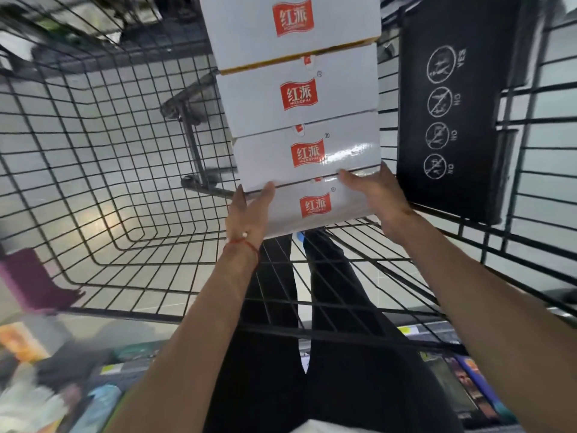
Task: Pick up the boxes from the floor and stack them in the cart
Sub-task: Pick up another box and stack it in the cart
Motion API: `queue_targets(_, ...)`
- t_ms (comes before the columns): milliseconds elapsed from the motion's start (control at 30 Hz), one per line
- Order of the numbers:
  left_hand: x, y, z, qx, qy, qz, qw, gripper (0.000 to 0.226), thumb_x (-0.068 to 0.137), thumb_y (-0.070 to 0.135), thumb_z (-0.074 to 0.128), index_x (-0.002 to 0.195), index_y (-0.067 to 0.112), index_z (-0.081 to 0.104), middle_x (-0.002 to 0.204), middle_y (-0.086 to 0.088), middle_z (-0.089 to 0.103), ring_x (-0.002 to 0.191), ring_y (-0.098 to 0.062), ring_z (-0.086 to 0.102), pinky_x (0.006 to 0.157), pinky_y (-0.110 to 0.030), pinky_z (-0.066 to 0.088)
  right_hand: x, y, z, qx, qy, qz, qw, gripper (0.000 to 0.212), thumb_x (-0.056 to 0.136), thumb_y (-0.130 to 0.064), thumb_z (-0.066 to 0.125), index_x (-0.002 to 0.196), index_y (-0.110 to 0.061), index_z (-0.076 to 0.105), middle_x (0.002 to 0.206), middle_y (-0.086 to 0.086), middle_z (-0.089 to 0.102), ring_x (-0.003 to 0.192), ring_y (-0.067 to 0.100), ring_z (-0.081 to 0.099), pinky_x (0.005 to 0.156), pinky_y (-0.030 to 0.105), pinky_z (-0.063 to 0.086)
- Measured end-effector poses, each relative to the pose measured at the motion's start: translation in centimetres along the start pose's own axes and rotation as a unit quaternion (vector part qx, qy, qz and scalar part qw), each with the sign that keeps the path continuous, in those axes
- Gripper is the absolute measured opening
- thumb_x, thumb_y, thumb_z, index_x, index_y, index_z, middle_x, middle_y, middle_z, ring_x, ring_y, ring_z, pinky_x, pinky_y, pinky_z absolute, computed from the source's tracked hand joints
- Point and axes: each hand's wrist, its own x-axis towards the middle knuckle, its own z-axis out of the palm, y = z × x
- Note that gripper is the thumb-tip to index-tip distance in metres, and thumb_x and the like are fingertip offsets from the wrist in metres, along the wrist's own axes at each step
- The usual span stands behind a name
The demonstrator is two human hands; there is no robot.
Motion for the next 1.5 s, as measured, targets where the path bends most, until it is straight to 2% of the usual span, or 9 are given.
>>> queue_targets(233,-0.3,-0.1,-0.2,0.03,0.037,0.041,0.998,0.039,0.096,0.042,0.059,0.126,0.017,0.061,0.125,-0.004,0.066,0.115,-0.027,0.06,0.087,-0.03,0.044,-0.2,-0.2,0.1,-0.016,-0.02,-0.005,1.0,0.049,0.087,-0.031,0.082,0.132,-0.027,0.061,0.114,-0.009,0.078,0.104,0.01,0.075,0.091,0.029,0.057)
queue_targets(433,0.0,-0.3,-0.9,0.062,0.059,0.069,0.994,0.036,0.096,0.043,0.059,0.12,0.016,0.066,0.115,0.001,0.067,0.102,-0.019,0.059,0.073,-0.016,0.039,-0.8,-1.0,0.3,-0.01,-0.034,0.005,0.999,0.041,0.091,-0.028,0.079,0.128,-0.028,0.061,0.104,-0.014,0.079,0.091,0.0,0.075,0.066,0.01,0.055)
queue_targets(533,0.1,-0.3,-1.1,0.078,0.072,0.076,0.991,0.031,0.095,0.044,0.06,0.109,0.017,0.068,0.101,0.004,0.064,0.087,-0.014,0.054,0.05,-0.001,0.034,-1.0,-1.1,0.5,-0.024,-0.037,0.01,0.999,0.044,0.09,-0.028,0.08,0.13,-0.026,0.062,0.11,-0.011,0.079,0.095,0.003,0.076,0.069,0.012,0.055)
queue_targets(633,0.1,-0.4,-1.5,0.088,0.073,0.072,0.991,0.029,0.095,0.047,0.06,0.104,0.021,0.068,0.097,0.006,0.064,0.085,-0.013,0.053,0.047,0.0,0.032,-1.0,-1.1,0.6,-0.028,-0.039,0.013,0.999,0.042,0.089,-0.027,0.081,0.128,-0.026,0.064,0.11,-0.01,0.078,0.097,0.005,0.075,0.075,0.016,0.055)
queue_targets(733,0.5,-0.9,-1.7,0.098,0.069,0.079,0.99,0.034,0.094,0.05,0.059,0.107,0.02,0.068,0.104,0.003,0.069,0.09,-0.016,0.058,0.057,-0.01,0.034,-1.0,-1.1,0.8,-0.034,-0.018,0.014,0.999,0.042,0.088,-0.027,0.082,0.127,-0.025,0.065,0.114,-0.008,0.077,0.103,0.009,0.073,0.083,0.024,0.056)
queue_targets(900,0.5,-1.5,-1.3,0.115,0.057,0.081,0.988,0.039,0.093,0.053,0.056,0.121,0.026,0.062,0.112,0.003,0.069,0.107,-0.024,0.06,0.081,-0.033,0.049,-1.3,-0.9,0.6,-0.046,-0.004,0.012,0.999,0.04,0.09,-0.026,0.08,0.126,-0.025,0.063,0.11,-0.011,0.076,0.092,-0.002,0.073,0.07,0.013,0.055)
queue_targets(1133,-1.0,-0.7,-0.6,0.105,-0.01,0.056,0.993,0.042,0.095,0.033,0.056,0.133,0.018,0.049,0.114,0.0,0.061,0.102,-0.021,0.055,0.083,-0.033,0.044,-2.2,-1.3,0.2,-0.066,0.037,0.023,0.997,0.042,0.091,-0.02,0.079,0.126,-0.018,0.056,0.103,-0.016,0.063,0.082,-0.011,0.063,0.056,0.003,0.047)
queue_targets(1367,-6.2,-0.1,-0.3,0.013,0.0,0.09,0.996,0.057,0.097,0.024,0.06,0.147,0.012,0.034,0.145,-0.006,0.051,0.131,-0.029,0.049,0.107,-0.039,0.04,-5.4,-2.0,0.1,-0.087,0.072,-0.007,0.994,0.069,0.074,-0.029,0.072,0.141,-0.02,0.057,0.133,0.001,0.064,0.124,0.023,0.062,0.105,0.042,0.053)
queue_targets(1500,-10.8,-0.6,-0.8,-0.05,0.016,0.128,0.99,0.066,0.099,0.028,0.058,0.156,0.015,0.028,0.158,-0.004,0.037,0.144,-0.024,0.037,0.121,-0.041,0.027,-10.0,-3.0,-0.6,-0.058,0.046,-0.041,0.996,0.07,0.086,-0.024,0.07,0.152,-0.015,0.046,0.138,-0.006,0.056,0.128,0.018,0.055,0.109,0.034,0.044)
